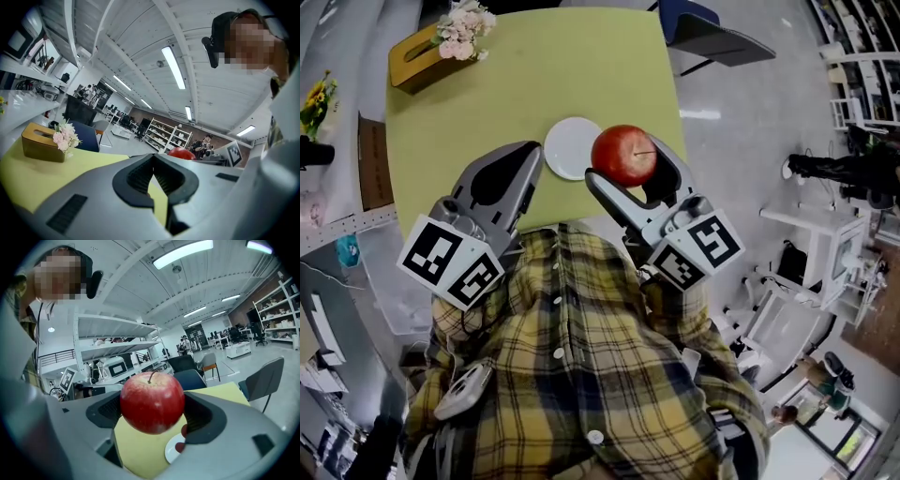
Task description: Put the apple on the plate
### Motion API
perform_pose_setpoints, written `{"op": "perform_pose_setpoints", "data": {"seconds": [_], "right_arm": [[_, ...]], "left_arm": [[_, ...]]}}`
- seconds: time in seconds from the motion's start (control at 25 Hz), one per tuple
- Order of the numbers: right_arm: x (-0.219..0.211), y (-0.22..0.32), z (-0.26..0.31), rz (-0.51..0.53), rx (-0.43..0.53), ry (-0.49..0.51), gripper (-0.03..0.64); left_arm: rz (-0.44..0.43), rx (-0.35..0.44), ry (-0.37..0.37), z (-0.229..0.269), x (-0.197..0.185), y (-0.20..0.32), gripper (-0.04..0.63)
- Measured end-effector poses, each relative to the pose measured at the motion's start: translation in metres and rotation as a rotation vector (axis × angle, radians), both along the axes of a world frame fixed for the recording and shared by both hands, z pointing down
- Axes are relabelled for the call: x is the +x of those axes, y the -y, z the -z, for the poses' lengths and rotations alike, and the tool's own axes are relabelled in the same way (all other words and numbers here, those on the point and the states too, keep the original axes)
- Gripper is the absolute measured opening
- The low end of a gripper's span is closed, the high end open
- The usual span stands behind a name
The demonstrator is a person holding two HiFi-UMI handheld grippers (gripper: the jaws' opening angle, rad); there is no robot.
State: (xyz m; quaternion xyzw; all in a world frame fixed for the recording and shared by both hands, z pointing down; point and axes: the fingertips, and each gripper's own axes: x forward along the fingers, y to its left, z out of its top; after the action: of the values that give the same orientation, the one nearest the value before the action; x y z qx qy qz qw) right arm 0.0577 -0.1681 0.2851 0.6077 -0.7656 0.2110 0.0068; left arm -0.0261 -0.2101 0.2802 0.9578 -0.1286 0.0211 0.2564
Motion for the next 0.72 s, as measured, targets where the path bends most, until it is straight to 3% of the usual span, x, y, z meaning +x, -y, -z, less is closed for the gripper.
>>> {"op": "perform_pose_setpoints", "data": {"seconds": [0.72], "right_arm": [[0.003,0.021,-0.032,0.047,-0.04,-0.005,0.38]], "left_arm": [[0.066,-0.011,0.035,-0.018,-0.007,0.018,0.008]]}}
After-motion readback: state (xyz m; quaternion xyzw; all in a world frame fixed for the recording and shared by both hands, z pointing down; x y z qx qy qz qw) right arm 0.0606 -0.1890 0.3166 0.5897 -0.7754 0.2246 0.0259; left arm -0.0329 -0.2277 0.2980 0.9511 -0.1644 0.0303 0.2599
